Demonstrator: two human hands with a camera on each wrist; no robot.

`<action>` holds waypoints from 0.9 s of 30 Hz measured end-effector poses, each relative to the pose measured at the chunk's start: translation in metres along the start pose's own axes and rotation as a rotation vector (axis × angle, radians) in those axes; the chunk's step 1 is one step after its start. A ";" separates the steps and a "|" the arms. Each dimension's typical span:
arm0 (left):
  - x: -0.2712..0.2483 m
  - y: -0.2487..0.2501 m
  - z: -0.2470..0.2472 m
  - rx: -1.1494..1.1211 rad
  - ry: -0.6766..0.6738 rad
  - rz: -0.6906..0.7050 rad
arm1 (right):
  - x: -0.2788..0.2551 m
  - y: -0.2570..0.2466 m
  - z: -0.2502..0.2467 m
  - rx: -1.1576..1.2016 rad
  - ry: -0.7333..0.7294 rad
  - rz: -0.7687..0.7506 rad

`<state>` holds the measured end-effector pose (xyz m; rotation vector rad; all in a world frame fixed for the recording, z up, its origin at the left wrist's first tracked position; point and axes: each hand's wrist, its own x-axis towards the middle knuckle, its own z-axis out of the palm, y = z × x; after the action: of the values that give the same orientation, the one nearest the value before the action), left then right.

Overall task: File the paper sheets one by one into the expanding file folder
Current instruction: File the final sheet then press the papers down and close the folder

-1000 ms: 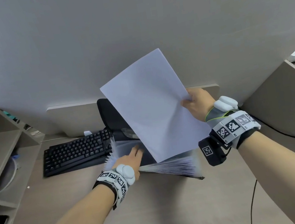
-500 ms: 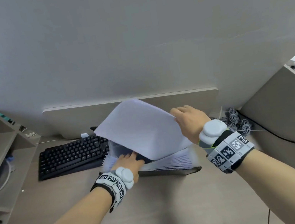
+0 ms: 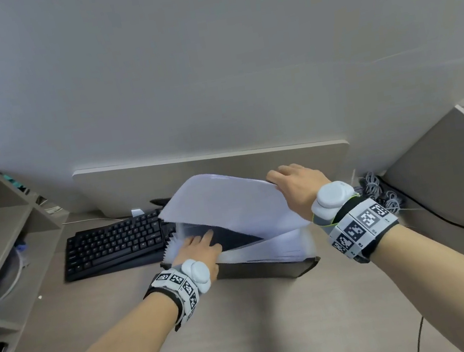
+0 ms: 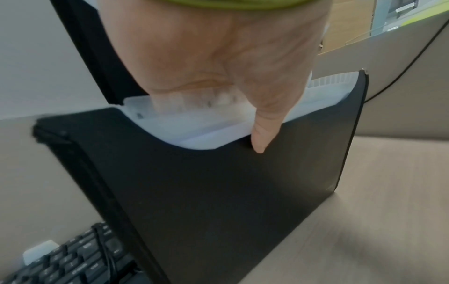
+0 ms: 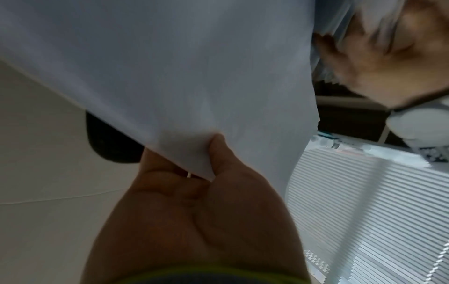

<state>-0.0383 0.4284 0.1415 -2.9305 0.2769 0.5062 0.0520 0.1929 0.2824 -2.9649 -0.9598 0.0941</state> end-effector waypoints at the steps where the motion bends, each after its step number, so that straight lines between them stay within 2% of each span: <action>1: 0.000 -0.003 0.001 0.016 0.022 -0.006 | -0.001 -0.003 0.000 -0.021 -0.033 -0.014; 4: 0.000 -0.010 0.004 0.027 0.023 -0.001 | 0.000 -0.008 0.003 -0.053 -0.070 -0.017; 8: -0.002 -0.008 0.010 0.042 0.020 0.017 | 0.005 -0.004 0.012 0.011 -0.010 0.028; 12: -0.005 -0.006 0.010 0.038 0.031 -0.005 | 0.003 -0.002 0.014 0.038 -0.033 -0.008; 17: -0.011 -0.002 0.006 0.000 0.024 -0.019 | 0.001 0.003 0.001 0.314 0.137 0.045; 21: -0.013 0.001 0.001 -0.004 0.017 -0.017 | 0.003 0.007 -0.006 0.495 0.159 0.095; 27: -0.016 0.004 0.003 -0.013 -0.005 -0.019 | 0.001 -0.001 -0.009 0.578 0.214 0.071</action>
<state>-0.0548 0.4277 0.1432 -2.9414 0.2457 0.5138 0.0522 0.1944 0.2915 -2.4162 -0.6589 0.0432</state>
